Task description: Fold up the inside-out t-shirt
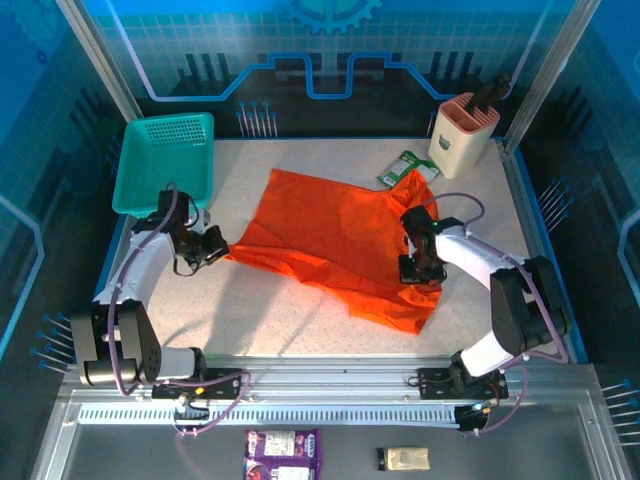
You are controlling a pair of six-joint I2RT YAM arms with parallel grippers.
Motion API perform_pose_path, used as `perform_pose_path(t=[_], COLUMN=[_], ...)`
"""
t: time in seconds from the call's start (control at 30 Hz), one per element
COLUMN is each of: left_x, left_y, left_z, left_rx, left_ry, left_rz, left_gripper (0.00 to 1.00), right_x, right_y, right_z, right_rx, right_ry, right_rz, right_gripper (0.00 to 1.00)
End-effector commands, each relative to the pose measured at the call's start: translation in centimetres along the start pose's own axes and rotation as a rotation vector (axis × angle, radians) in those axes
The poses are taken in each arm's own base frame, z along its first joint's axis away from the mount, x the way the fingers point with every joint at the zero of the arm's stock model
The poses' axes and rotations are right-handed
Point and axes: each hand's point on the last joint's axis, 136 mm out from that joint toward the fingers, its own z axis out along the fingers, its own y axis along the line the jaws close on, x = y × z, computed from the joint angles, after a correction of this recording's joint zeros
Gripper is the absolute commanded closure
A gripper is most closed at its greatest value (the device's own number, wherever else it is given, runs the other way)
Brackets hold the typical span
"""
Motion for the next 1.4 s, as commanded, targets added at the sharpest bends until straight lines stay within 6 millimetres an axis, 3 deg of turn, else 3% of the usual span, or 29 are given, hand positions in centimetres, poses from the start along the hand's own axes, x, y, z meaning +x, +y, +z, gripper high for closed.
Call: perform_pose_path(t=[0.0, 0.1, 0.17, 0.23, 0.33, 0.47, 0.63, 0.73, 0.9, 0.93, 1.0, 1.07, 1.13, 1.27, 1.33, 1.37], left_x=[-1.5, -2.1, -2.4, -2.6, -2.6, -2.3, -2.6, -2.6, -2.6, -2.6, -2.7, -2.8, -2.9, -2.9, -3.3, -3.6], left_y=[0.1, 0.6, 0.8, 0.9, 1.4, 1.6, 1.6, 1.6, 1.5, 1.5, 1.3, 0.6, -0.3, -2.0, -2.7, -2.9], left_z=[-1.1, -0.7, -0.6, -0.6, -0.4, 0.0, -0.2, -0.2, -0.3, -0.5, -0.9, -2.1, -4.2, -8.3, -9.2, -9.2], left_rx=[0.029, 0.055, 0.069, 0.068, 0.052, 0.048, 0.048, 0.050, 0.050, 0.050, 0.053, 0.067, 0.076, 0.088, 0.101, 0.108], left_ry=[-0.042, -0.019, -0.012, -0.011, -0.004, 0.009, -0.002, -0.003, -0.008, -0.016, -0.035, -0.069, -0.113, -0.200, -0.221, -0.220], left_rz=[-0.030, -0.059, -0.077, -0.077, -0.073, -0.076, -0.077, -0.081, -0.083, -0.083, -0.082, -0.075, -0.059, -0.025, -0.018, -0.019], left_gripper=[1.00, 1.00, 1.00, 1.00, 1.00, 1.00, 1.00, 1.00, 1.00, 1.00, 1.00, 1.00, 1.00, 1.00, 1.00, 1.00], right_x=[-6.9, -10.8, -12.2, -12.3, -10.4, -4.8, 2.5, 3.0, 1.2, 1.0, 1.1, 1.5, 2.7, 4.8, 4.8, 3.8], right_y=[0.4, 0.8, 1.1, 0.9, 0.4, 0.0, 0.9, 1.9, 3.3, 3.2, 3.2, 3.2, 2.7, 2.2, 2.2, 2.5], right_z=[-2.7, -3.2, -3.1, -3.4, -4.8, -5.5, -2.5, -0.9, 0.4, 0.5, 0.3, -1.3, -4.4, -11.1, -13.0, -14.3], right_rx=[-0.043, -0.063, -0.070, -0.056, -0.061, -0.093, -0.214, -0.290, -0.378, -0.370, -0.368, -0.360, -0.335, -0.367, -0.384, -0.397], right_ry=[-0.148, -0.170, -0.160, -0.141, -0.165, -0.149, -0.095, -0.123, -0.209, -0.211, -0.203, -0.213, -0.242, -0.328, -0.347, -0.370], right_rz=[0.001, -0.007, -0.013, -0.005, 0.020, 0.048, 0.112, 0.107, 0.082, 0.079, 0.071, 0.062, 0.050, 0.052, 0.054, 0.049], right_gripper=[1.00, 1.00, 1.00, 0.80, 0.59, 0.55, 0.50, 0.48, 0.49, 0.52, 0.74, 0.90, 1.00, 1.00, 1.00, 1.00])
